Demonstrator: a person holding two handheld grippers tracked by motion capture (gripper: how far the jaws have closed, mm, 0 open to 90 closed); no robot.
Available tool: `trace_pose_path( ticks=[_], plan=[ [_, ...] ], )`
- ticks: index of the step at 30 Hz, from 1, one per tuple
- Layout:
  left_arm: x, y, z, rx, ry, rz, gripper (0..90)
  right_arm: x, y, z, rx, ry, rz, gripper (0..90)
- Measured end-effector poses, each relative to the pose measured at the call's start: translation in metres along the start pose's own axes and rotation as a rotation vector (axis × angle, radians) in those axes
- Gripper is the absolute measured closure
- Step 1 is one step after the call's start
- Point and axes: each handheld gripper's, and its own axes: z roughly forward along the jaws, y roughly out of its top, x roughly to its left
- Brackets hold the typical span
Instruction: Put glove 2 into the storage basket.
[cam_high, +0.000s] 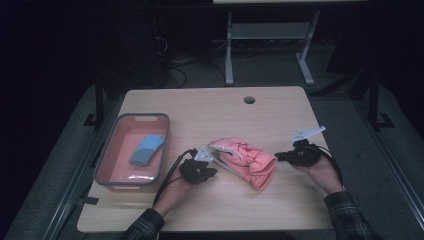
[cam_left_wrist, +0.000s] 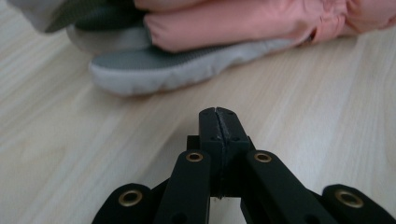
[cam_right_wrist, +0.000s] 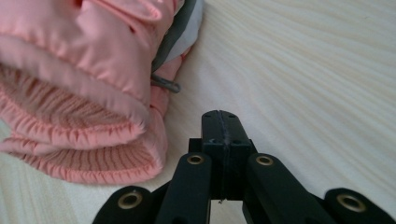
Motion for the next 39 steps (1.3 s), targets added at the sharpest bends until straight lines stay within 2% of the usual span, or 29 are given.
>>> trace_pose_path(
  ticks=[1, 7, 10, 21, 22, 31, 33, 39],
  plan=[
    [0.0, 0.003, 0.001, 0.004, -0.002, -0.001, 89.6, 0.0, -0.003, 0.002, -0.003, 0.017, -0.009, 90.0],
    [0.003, 0.014, 0.009, -0.012, -0.009, -0.008, 89.6, 0.001, -0.006, 0.009, 0.016, 0.03, -0.013, 90.0],
    [0.003, 0.018, 0.013, -0.006, -0.013, -0.006, 89.6, 0.003, -0.006, 0.013, 0.022, 0.042, -0.032, 90.0],
    [0.004, 0.023, 0.02, -0.014, -0.023, -0.006, 89.5, 0.017, -0.005, 0.02, 0.045, 0.105, -0.059, 90.0],
    [0.004, 0.023, 0.02, -0.016, -0.025, -0.005, 89.5, 0.019, -0.005, 0.02, 0.044, 0.108, -0.076, 90.0],
    [0.001, 0.021, 0.014, -0.028, -0.049, 0.001, 89.5, 0.05, -0.011, 0.025, 0.065, 0.192, -0.113, 90.0],
    [0.0, 0.021, 0.013, -0.027, -0.052, 0.0, 89.5, 0.053, -0.012, 0.026, 0.069, 0.2, -0.116, 90.0],
    [0.002, 0.02, 0.012, -0.022, -0.072, 0.012, 89.5, 0.075, -0.01, 0.035, 0.087, 0.247, -0.139, 90.0]
  ],
)
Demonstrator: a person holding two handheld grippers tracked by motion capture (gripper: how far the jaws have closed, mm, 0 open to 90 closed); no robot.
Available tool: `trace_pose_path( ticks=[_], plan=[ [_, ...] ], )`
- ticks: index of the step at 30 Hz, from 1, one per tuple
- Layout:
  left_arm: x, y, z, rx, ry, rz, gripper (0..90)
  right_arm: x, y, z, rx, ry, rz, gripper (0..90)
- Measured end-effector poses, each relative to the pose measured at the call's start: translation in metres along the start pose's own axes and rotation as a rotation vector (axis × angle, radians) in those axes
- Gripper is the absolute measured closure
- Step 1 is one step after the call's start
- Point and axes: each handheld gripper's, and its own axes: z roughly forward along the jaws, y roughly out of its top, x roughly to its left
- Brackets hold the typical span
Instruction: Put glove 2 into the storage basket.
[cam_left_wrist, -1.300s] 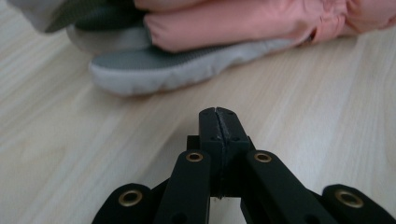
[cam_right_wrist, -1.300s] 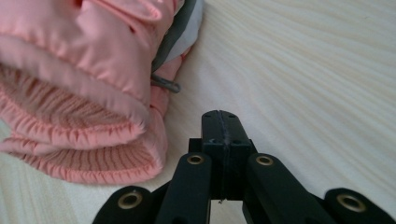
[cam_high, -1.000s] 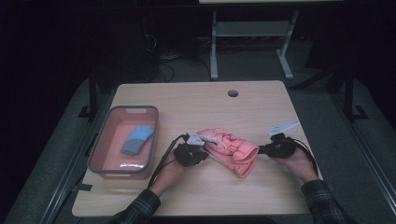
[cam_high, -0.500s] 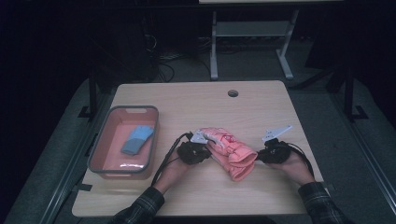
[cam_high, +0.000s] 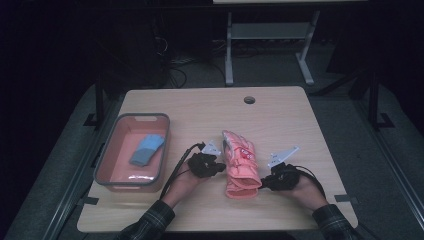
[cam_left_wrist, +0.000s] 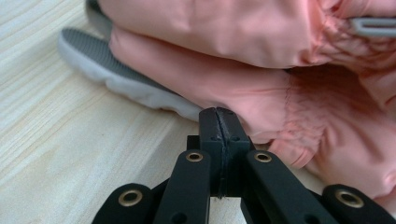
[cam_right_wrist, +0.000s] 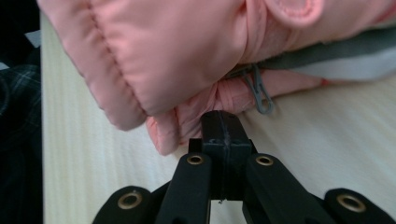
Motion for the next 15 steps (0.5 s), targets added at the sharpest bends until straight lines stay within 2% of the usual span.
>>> trace_pose_path(
  ticks=[8, 15],
  plan=[
    [0.0, -0.001, 0.0, -0.005, -0.014, -0.005, 89.6, 0.014, 0.006, 0.012, -0.008, 0.039, -0.005, 90.0],
    [0.002, -0.001, 0.0, -0.005, -0.03, -0.004, 89.6, 0.026, 0.013, 0.024, -0.002, 0.064, -0.033, 90.0]
  ],
)
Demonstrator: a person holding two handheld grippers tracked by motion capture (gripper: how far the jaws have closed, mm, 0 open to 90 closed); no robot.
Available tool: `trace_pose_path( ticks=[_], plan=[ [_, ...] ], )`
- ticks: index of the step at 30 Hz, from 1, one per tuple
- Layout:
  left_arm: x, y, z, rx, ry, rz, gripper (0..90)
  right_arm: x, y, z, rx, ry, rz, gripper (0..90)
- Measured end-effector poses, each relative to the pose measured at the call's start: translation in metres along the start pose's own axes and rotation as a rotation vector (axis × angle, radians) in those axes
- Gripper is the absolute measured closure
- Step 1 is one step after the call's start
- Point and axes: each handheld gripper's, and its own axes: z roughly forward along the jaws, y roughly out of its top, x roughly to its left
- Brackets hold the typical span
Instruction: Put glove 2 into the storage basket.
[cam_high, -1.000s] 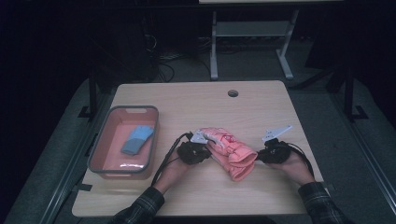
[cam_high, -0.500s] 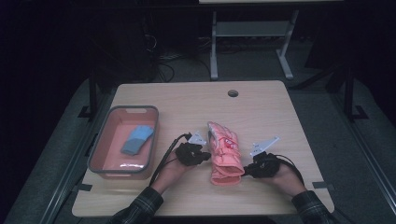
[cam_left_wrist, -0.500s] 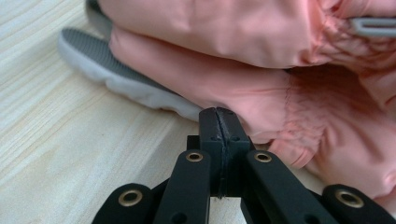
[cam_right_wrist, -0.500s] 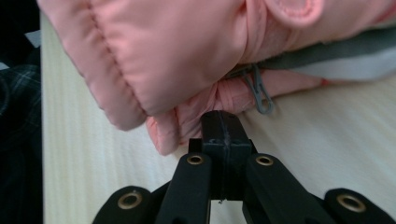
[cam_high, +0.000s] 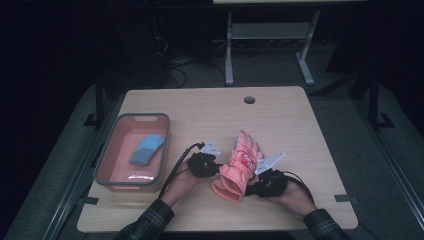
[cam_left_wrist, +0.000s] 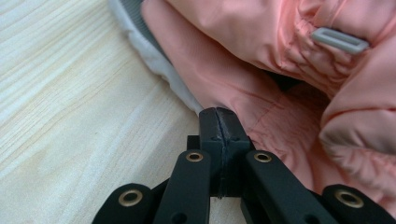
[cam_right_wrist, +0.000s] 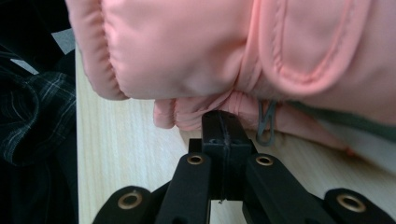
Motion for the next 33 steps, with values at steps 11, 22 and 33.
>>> trace_pose_path(
  ticks=[11, 22, 33],
  plan=[
    [0.007, 0.001, -0.01, -0.011, 0.013, -0.013, 88.5, 0.0, -0.004, -0.012, -0.019, -0.036, 0.021, 90.0],
    [0.016, 0.006, -0.042, -0.025, 0.037, -0.094, 61.6, -0.011, -0.004, -0.06, -0.079, -0.159, 0.07, 90.0],
    [0.019, 0.02, -0.065, -0.063, 0.026, -0.127, 33.7, -0.023, 0.025, -0.082, -0.194, -0.239, 0.063, 90.0]
  ],
)
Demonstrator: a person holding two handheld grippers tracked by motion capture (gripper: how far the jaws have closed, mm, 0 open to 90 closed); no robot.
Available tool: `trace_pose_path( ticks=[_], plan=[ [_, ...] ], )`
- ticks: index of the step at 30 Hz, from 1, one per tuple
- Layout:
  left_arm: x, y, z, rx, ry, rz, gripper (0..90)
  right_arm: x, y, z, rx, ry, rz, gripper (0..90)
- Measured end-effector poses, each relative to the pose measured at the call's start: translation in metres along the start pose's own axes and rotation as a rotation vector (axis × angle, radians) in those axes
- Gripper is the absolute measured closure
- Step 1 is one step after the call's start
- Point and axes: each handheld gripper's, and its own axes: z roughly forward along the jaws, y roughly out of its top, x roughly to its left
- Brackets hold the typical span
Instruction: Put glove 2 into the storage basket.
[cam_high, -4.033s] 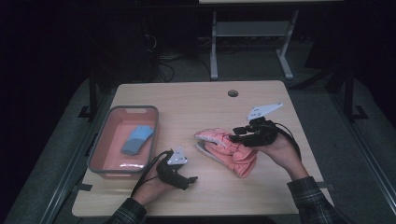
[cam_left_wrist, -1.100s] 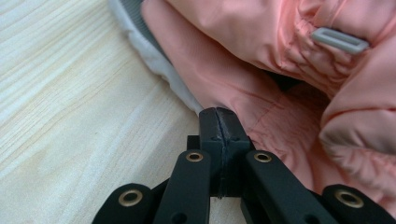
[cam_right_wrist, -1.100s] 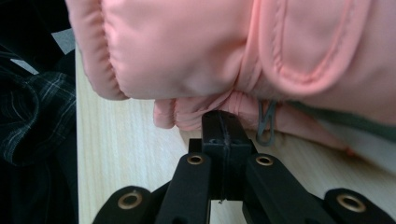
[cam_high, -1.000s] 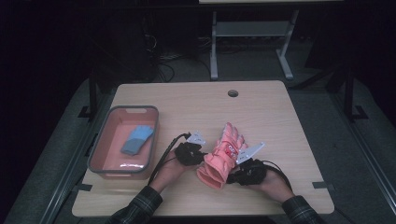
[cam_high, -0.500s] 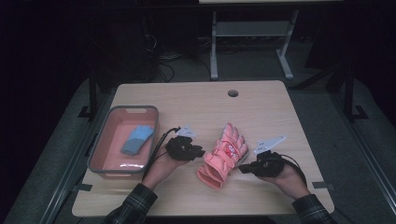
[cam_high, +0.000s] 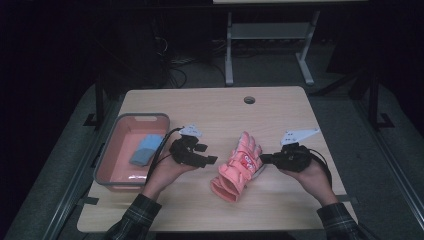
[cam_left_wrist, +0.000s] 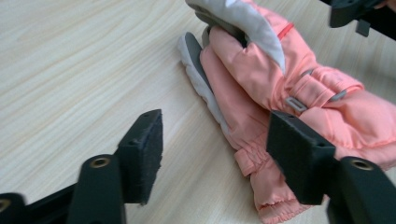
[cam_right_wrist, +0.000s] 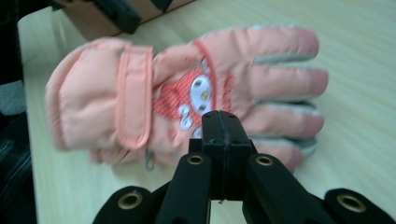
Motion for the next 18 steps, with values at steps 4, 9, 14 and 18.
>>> trace_pose_path(
  ticks=[4, 9, 14, 18],
  plan=[
    [0.001, 0.003, -0.003, -0.018, 0.0, 0.0, 29.6, -0.004, 0.005, 0.008, -0.01, -0.005, 0.006, 90.0],
    [0.002, 0.004, -0.002, -0.019, -0.004, 0.002, 26.0, -0.007, 0.011, 0.02, -0.034, -0.015, 0.014, 90.0],
    [0.002, 0.004, -0.002, -0.022, -0.002, 0.006, 23.8, -0.008, 0.012, 0.03, -0.024, -0.009, 0.02, 90.0],
    [0.003, 0.003, -0.002, -0.022, -0.001, 0.004, 23.8, -0.009, 0.009, 0.038, -0.001, -0.01, 0.027, 90.0]
  ],
)
